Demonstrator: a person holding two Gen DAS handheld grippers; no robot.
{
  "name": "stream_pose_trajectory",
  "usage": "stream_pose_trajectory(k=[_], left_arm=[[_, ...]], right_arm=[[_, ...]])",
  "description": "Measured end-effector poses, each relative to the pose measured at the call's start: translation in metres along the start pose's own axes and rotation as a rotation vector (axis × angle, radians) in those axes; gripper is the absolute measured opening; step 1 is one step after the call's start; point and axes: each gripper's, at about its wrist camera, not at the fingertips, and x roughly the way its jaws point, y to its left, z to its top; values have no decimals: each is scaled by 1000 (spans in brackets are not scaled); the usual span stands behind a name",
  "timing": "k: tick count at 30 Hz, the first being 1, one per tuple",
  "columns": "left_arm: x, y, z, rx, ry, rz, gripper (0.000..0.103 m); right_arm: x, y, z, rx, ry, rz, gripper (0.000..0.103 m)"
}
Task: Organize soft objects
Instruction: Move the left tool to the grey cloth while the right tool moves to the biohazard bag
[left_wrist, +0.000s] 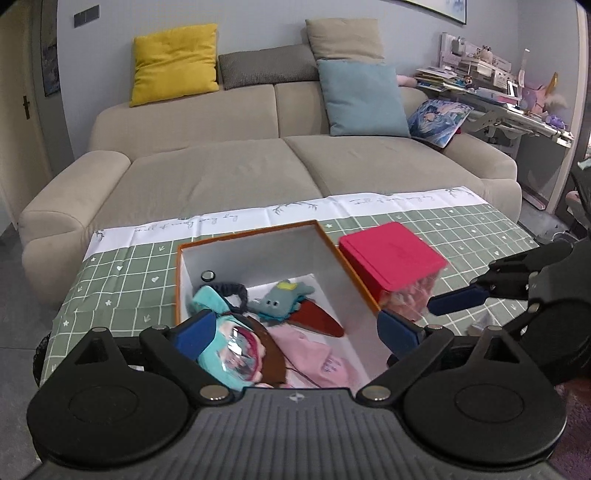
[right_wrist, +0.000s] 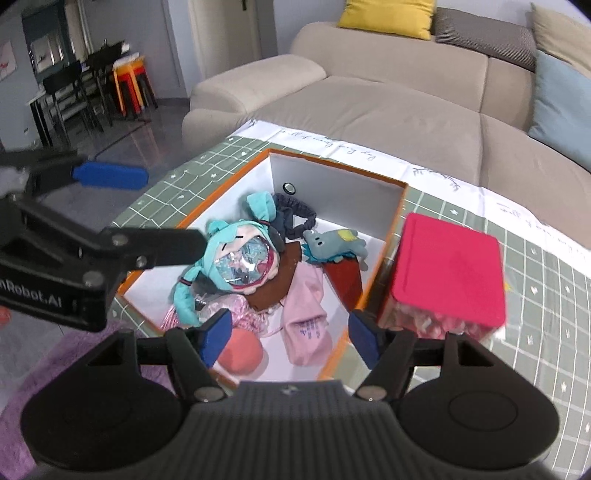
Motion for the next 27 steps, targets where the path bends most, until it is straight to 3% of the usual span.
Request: stream_pose_trajectory(k=[15, 27], left_arm=[[12, -67, -25, -78, 25, -112, 103], [45, -138, -6, 168, 73, -205, 103]], right_arm=[[-57, -57, -76, 137, -30, -100, 70], [-68, -127, -110, 280, 6, -179, 70]])
